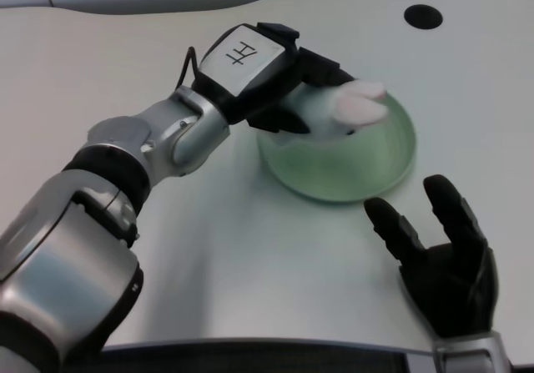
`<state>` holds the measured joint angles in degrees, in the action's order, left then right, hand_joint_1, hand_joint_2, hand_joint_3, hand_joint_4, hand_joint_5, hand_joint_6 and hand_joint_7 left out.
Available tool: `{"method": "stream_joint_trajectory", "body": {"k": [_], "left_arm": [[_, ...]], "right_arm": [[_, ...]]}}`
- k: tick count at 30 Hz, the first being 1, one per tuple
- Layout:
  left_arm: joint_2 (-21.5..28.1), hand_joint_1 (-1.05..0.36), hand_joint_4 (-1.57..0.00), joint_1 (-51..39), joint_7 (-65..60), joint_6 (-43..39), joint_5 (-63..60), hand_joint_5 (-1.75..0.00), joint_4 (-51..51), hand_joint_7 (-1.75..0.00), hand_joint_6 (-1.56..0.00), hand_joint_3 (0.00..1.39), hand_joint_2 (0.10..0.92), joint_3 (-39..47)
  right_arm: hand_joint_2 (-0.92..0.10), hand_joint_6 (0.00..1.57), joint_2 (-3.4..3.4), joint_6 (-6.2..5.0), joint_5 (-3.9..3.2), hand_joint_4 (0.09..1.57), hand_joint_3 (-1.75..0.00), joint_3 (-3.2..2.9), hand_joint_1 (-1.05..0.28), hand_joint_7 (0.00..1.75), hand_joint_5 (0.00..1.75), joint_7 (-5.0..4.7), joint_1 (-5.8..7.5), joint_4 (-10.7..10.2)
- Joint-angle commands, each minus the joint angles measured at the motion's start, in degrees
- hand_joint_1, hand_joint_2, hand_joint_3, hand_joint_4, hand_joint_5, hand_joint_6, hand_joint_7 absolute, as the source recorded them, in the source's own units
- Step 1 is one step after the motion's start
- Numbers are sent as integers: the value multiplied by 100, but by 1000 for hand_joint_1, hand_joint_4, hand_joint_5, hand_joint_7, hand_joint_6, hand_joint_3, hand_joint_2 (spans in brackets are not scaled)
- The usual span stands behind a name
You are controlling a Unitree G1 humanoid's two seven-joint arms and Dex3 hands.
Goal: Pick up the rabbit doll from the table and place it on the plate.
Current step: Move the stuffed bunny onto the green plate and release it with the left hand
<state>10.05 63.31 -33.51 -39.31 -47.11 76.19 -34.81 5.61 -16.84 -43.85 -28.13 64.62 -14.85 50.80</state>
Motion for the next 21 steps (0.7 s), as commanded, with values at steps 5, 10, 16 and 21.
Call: {"method": "stream_joint_trajectory", "body": {"k": [5, 10, 16, 21], "left_arm": [[-310, -230, -702, 100, -31, -71, -11, -1397, 72, -691, -912, 1, 827, -82], [-725, -290, -668, 26, 239, 66, 59, -1500, 155, -962, -750, 18, 899, -72], [-856, -329, -652, 17, 136, 620, -184, -1416, 189, -875, -726, 7, 914, -294], [-878, -395, -384, 17, -207, 1177, -591, -785, 226, -366, -626, 1, 862, -680]], "right_arm": [[-921, 931, 478, -36, -136, 974, -75, -27, -807, 7, 20, -21, 157, -44], [-921, 910, 555, -253, -241, 962, -116, -59, -810, 2, 11, 116, 398, -204], [-921, 894, 662, -458, -309, 952, -132, -91, -810, 0, 4, 177, 620, -407], [-921, 885, 719, -537, -329, 945, -161, -64, -821, 0, 1, 205, 801, -589]]}}
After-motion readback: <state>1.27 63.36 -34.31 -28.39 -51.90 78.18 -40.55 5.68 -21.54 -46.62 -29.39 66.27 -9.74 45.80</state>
